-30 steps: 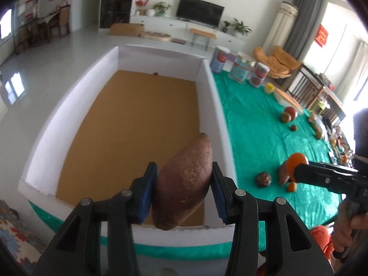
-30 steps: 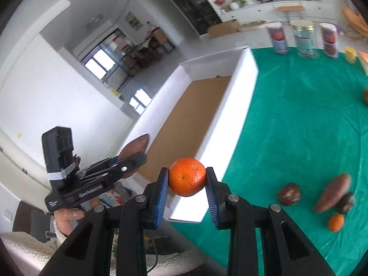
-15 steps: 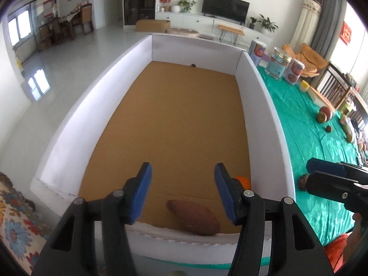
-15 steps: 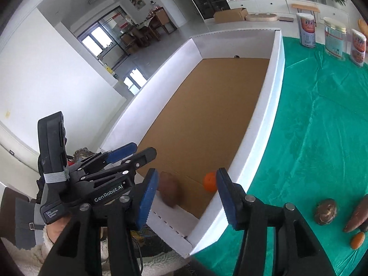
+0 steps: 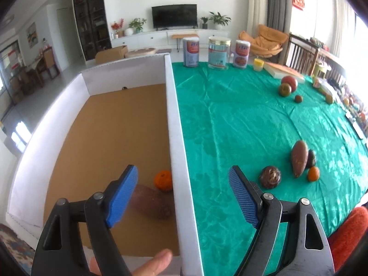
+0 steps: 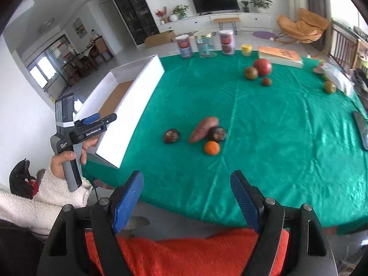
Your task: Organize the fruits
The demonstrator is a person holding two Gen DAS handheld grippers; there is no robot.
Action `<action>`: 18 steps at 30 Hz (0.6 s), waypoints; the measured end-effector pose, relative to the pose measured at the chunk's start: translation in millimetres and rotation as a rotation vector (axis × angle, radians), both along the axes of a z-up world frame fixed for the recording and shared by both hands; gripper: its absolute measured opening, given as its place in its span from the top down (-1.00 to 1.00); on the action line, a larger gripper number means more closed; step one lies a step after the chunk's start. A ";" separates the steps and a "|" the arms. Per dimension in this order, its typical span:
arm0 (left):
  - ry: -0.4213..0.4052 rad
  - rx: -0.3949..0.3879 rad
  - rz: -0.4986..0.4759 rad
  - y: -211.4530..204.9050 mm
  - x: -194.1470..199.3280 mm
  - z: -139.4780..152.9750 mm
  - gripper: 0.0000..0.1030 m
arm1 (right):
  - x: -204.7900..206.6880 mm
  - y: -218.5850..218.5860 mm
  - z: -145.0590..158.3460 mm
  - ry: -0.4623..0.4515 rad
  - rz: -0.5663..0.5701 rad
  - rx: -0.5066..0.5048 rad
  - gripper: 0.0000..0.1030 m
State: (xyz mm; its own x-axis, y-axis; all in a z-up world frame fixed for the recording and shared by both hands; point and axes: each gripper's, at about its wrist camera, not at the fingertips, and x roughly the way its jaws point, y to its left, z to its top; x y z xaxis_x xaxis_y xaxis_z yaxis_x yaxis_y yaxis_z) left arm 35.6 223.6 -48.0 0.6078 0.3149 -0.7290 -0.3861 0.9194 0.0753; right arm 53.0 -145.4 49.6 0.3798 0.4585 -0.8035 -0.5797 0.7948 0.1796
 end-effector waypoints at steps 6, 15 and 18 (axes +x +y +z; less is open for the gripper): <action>0.039 0.035 0.025 5.9 -14.9 -3.4 -0.62 | -36.4 -60.4 28.8 -0.198 -0.140 -0.187 -0.85; -0.068 0.038 0.071 -8.7 -24.1 23.4 -0.63 | -14.0 -7.4 -65.4 -0.296 -0.239 -0.056 -0.86; -0.164 0.027 0.040 -31.0 -32.7 42.0 -0.75 | -16.3 4.6 -84.0 -0.286 -0.270 0.001 -0.86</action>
